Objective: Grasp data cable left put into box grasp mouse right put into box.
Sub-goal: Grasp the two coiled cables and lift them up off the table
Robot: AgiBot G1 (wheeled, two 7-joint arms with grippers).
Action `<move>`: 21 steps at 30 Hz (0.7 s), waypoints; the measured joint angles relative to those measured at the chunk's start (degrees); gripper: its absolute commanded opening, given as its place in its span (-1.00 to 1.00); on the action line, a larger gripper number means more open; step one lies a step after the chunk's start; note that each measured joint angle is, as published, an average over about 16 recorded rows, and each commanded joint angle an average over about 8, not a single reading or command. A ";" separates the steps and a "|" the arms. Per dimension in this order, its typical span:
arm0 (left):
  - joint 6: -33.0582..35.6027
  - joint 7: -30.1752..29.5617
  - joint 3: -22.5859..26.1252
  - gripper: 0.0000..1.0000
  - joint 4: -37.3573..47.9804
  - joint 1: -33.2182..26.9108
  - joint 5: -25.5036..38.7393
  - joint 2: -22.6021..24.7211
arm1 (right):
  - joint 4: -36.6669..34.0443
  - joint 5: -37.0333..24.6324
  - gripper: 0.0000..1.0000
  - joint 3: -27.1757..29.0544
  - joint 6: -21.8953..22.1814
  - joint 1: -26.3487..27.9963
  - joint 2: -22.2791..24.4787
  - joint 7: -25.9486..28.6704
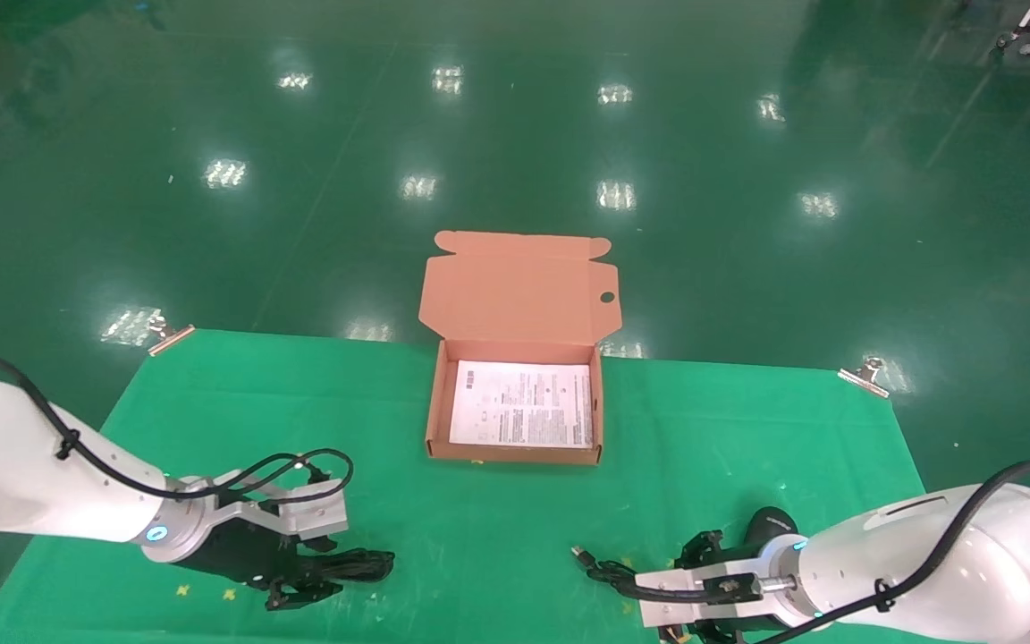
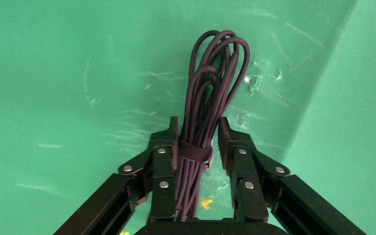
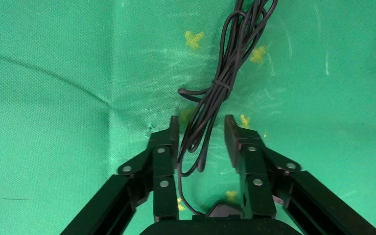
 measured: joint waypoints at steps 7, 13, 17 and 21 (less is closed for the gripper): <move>0.02 -0.03 0.00 -1.00 -0.06 0.02 -0.01 -0.02 | 0.04 0.03 -1.00 0.03 -0.03 0.02 0.02 0.02; 0.04 -0.04 0.00 -1.00 -0.09 0.03 -0.01 -0.04 | 0.06 0.04 -1.00 0.04 -0.05 0.04 0.04 0.04; 0.28 0.09 0.06 -1.00 -0.39 -0.18 0.10 -0.30 | 0.25 0.27 -1.00 0.26 -0.18 0.24 0.31 0.19; 1.04 0.29 0.12 -1.00 -2.17 -0.95 0.39 -1.39 | 1.34 1.13 -1.00 1.24 -0.47 0.92 1.50 0.94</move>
